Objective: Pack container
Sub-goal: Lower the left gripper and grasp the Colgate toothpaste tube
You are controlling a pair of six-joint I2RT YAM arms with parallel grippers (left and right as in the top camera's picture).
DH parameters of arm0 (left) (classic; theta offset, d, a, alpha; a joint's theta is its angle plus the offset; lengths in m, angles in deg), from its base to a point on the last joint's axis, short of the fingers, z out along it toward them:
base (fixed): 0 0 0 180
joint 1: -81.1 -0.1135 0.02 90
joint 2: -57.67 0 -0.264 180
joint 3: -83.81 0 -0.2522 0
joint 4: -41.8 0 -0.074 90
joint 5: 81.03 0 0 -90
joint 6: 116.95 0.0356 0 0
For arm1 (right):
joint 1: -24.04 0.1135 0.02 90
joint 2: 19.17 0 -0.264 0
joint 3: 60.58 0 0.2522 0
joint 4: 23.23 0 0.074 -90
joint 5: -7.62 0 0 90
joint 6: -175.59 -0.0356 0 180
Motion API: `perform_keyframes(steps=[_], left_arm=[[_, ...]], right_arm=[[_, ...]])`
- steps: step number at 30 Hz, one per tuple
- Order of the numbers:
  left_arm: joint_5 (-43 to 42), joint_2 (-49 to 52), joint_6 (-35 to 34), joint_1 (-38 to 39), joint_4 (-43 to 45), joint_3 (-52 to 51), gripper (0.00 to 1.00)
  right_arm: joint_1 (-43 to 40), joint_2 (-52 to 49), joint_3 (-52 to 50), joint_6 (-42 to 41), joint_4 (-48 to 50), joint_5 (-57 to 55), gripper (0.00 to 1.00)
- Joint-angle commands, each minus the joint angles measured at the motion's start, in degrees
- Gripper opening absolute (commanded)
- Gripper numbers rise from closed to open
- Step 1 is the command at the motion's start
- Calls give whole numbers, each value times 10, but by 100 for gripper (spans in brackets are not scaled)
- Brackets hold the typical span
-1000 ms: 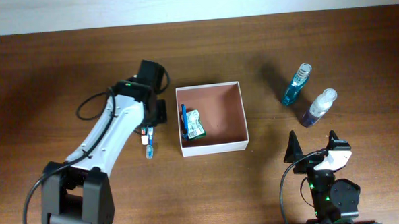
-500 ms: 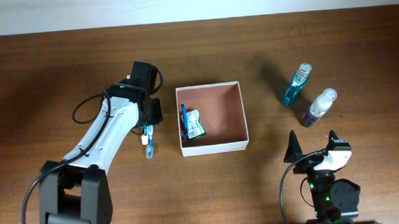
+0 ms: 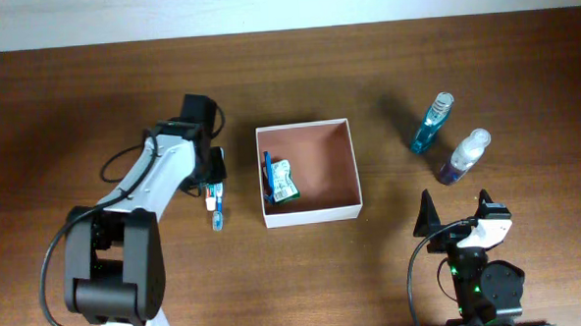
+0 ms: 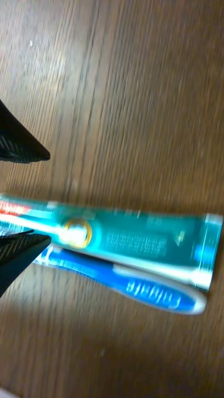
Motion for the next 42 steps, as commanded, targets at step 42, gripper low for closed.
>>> perform_keyframes(steps=[42], left_arm=[[-59,7,95,-19,50,-52,47]], right_arm=[[-5,4,-3,-4,-4,-1,98]])
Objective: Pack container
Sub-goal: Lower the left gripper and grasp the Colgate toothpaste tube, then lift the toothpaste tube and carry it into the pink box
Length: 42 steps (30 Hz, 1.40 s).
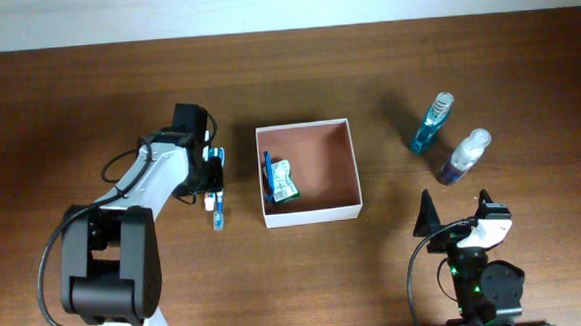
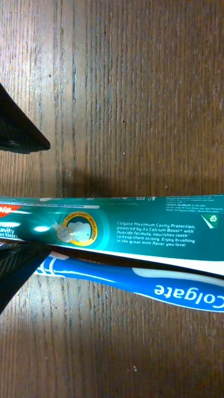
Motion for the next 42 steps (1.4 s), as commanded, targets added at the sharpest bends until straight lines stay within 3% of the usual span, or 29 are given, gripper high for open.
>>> perform_keyframes(steps=[1,11,15,22,26,34,42], left_arm=[[-2,7,-5,-1,1,-6,46],[-2,7,-5,-1,17,-33,45],[-5,7,-5,-1,16,-33,16],[-7,7,-5,-1,14,-33,11],[-7,7,-5,-1,-11,-17,1],[-7,-35,-10,14,-134,94,1],[-44,-146,-93,87,-155,123,1]], right_arm=[[-5,4,-3,-4,-4,-1,98],[-5,4,-3,-4,-4,-1,98],[-5,4,-3,-4,-4,-1,98],[-5,4,-3,-4,-4,-1,98],[-5,4,-3,-4,-4,-1,98],[-5,4,-3,-4,-4,-1,98],[-5,4,-3,-4,-4,-1,98]])
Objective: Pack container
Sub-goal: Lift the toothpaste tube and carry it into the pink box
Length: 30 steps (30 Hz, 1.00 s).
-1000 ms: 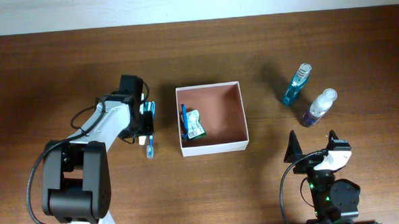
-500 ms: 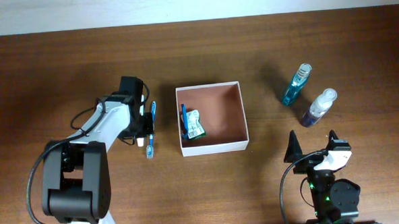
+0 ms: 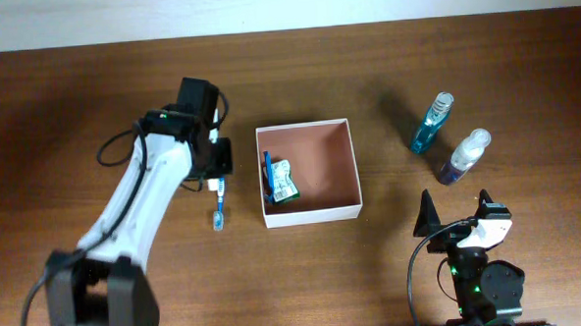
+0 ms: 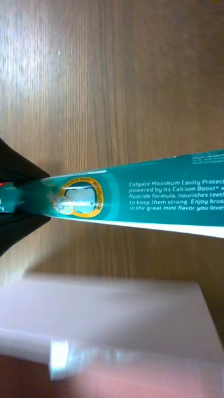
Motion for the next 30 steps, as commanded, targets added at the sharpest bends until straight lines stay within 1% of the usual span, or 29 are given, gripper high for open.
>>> perform_keyframes(steps=[1,3,8,14,19,22,24,26,30], left_arm=[[-30,-62,-62,41,3,14,1],[-30,-69,-81,75,17,14,2],[-30,-64,-116,133,46,14,2],[-29,-49,-152,170,63,14,2],[-29,-18,-155,181,63,14,2],[-27,-4,-179,181,65,14,2],[-24,3,-182,181,71,14,2],[-7,10,-195,181,70,14,2],[-3,17,-197,181,66,13,2]], right_arm=[[-5,4,-3,-4,-4,-1,98],[-5,4,-3,-4,-4,-1,98],[-5,4,-3,-4,-4,-1,98],[-5,4,-3,-4,-4,-1,98],[-5,4,-3,-4,-4,-1,98],[-5,4,-3,-4,-4,-1,98],[-5,4,-3,-4,-4,-1,98],[-5,4,-3,-5,-4,-1,98],[-5,4,-3,-4,-4,-1,99]])
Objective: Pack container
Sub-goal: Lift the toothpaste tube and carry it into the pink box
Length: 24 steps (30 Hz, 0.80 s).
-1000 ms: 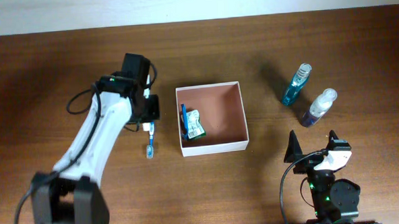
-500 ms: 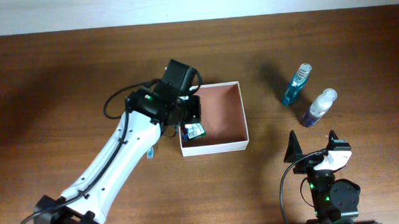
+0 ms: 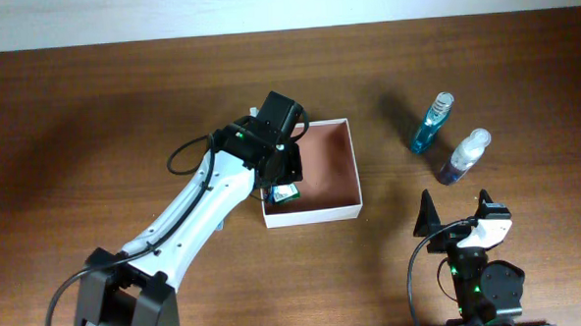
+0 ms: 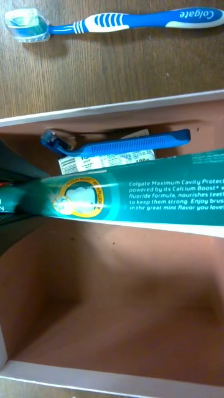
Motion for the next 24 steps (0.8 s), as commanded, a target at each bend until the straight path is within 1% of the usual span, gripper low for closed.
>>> perform_keyframes(steps=[1,11,24], left_arm=[[13,12,-14,2,-1,7,2],[13,56,-14,2,0,5,2],[13,56,-14,3,-7,-6,3]], right_arm=[[-5,4,-3,-4,-4,-1,98],[-5,4,-3,-4,-4,-1,98],[-5,4,-3,-4,-4,-1,98]])
